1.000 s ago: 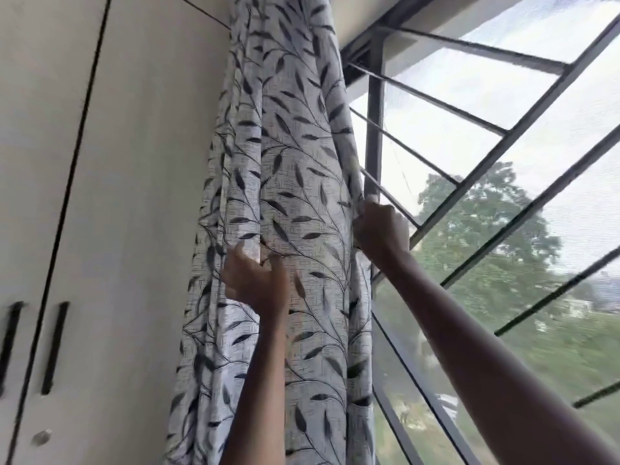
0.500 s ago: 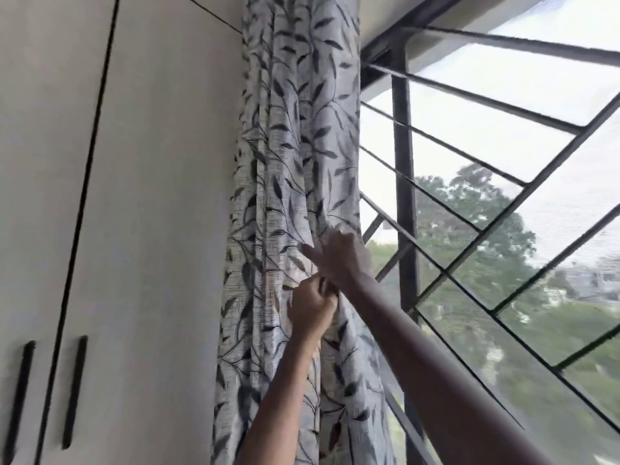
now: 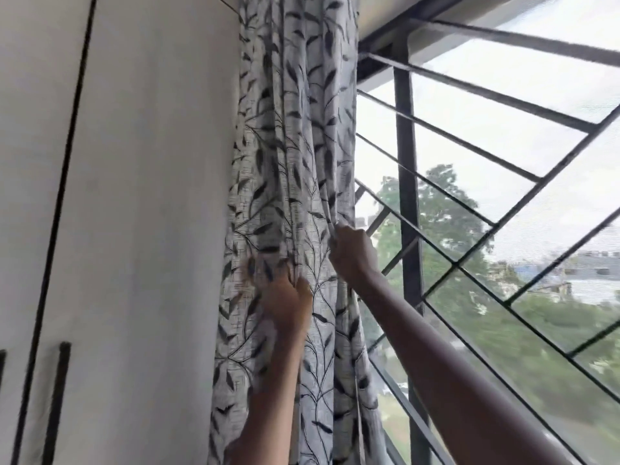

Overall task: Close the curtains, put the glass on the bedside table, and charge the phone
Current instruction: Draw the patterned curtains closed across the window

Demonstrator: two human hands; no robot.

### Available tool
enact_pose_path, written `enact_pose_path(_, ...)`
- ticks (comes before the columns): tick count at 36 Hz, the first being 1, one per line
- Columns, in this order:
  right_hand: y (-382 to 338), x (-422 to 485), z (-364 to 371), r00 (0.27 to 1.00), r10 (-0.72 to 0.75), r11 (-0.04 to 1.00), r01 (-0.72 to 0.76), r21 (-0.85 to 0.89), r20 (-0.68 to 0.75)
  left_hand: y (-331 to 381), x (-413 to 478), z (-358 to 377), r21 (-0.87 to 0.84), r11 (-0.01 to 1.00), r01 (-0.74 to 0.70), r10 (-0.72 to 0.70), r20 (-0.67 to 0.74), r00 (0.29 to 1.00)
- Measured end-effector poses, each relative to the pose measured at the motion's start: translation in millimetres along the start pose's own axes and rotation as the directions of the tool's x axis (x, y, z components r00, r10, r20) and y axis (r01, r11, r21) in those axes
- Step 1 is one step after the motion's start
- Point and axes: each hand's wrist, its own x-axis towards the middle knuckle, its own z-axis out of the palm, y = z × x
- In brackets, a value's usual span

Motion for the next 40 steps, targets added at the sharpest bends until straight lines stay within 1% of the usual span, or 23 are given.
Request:
enact_pose_path(2,-9.3,-1.5,0.0,1.000,0.009,0.998,-0.011,0.063,0.030,5.6,-6.6,6.5,0.033,0.996,-0.088,0.086,0.035,0.996)
enact_pose_path(4,-16.1,-2.0,0.7,0.997,0.032,0.992,-0.041,0.121,0.073,12.1,-10.8,12.9,0.033,0.990,-0.139,0.136,0.070,0.988)
enact_pose_path(5,-18.9,-2.6,0.9,0.995,0.047,0.990,-0.057,0.126,0.082,16.2,-12.7,14.6,0.049,0.989,-0.138,0.134,0.080,0.988)
enact_pose_path(8,-18.9,-1.5,3.2,0.998,0.068,0.996,-0.069,0.059,0.018,22.1,-14.9,18.7,0.075,0.987,-0.139,0.127,0.144,0.981)
enact_pose_path(11,-11.9,-1.6,-2.0,0.997,0.080,0.994,-0.080,-0.076,-0.002,18.2,-17.8,19.4,0.073,0.973,-0.221,0.201,0.220,0.955)
enact_pose_path(12,-7.4,-1.7,-5.0,0.996,0.091,0.991,-0.090,-0.102,0.012,16.4,-19.4,17.9,0.058,0.964,-0.258,0.241,0.206,0.948)
enact_pose_path(14,4.6,-2.2,-11.5,0.994,0.102,0.986,-0.098,-0.135,0.025,16.9,-23.2,13.8,-0.012,0.958,-0.286,0.286,0.118,0.951)
enact_pose_path(15,11.0,-2.4,-15.4,0.994,0.108,0.983,-0.104,-0.148,0.017,19.0,-24.9,13.1,-0.059,0.959,-0.277,0.281,0.077,0.957)
enact_pose_path(16,18.0,-1.9,-18.8,0.993,0.114,0.982,-0.113,-0.154,0.000,21.0,-25.7,14.7,-0.107,0.961,-0.256,0.264,0.069,0.962)
enact_pose_path(17,25.3,-2.4,-23.3,0.992,0.124,0.979,-0.126,-0.161,-0.024,24.1,-27.3,17.6,-0.153,0.961,-0.231,0.247,0.094,0.964)
enact_pose_path(20,43.5,-3.5,-39.5,0.986,0.151,0.968,-0.162,-0.191,-0.073,37.8,-37.1,34.5,-0.255,0.951,-0.174,0.233,0.221,0.947)
enact_pose_path(22,51.3,-5.0,-55.4,0.981,0.169,0.954,-0.186,-0.236,-0.091,53.8,-50.4,46.8,-0.325,0.938,-0.125,0.235,0.329,0.915)
enact_pose_path(24,61.1,-6.4,-73.4,0.978,0.181,0.939,-0.202,-0.280,-0.099,73.7,-67.5,59.8,-0.348,0.934,-0.077,0.234,0.437,0.869)
enact_pose_path(26,70.9,-8.7,-93.8,0.977,0.178,0.921,-0.209,-0.328,-0.120,94.4,-86.0,74.0,-0.361,0.932,-0.038,0.223,0.485,0.846)
enact_pose_path(28,82.4,-10.7,-115.0,0.978,0.161,0.908,-0.199,-0.369,-0.132,115.1,-102.9,89.4,-0.409,0.913,-0.012,0.229,0.487,0.843)
enact_pose_path(30,93.4,-12.9,-139.5,0.973,0.185,0.891,-0.225,-0.395,-0.137,138.0,-117.9,104.1,-0.490,0.872,0.005,0.259,0.470,0.844)
enact_pose_path(34,116.6,-23.0,-196.9,0.950,0.268,0.854,-0.311,-0.417,-0.160,188.1,-147.3,126.2,-0.572,0.819,-0.043,0.340,0.423,0.840)
enact_pose_path(40,160.8,-52.1,-271.1,0.923,0.311,0.762,-0.385,-0.521,-0.226,256.3,-196.3,145.4,-0.659,0.746,-0.090,0.423,0.366,0.829)
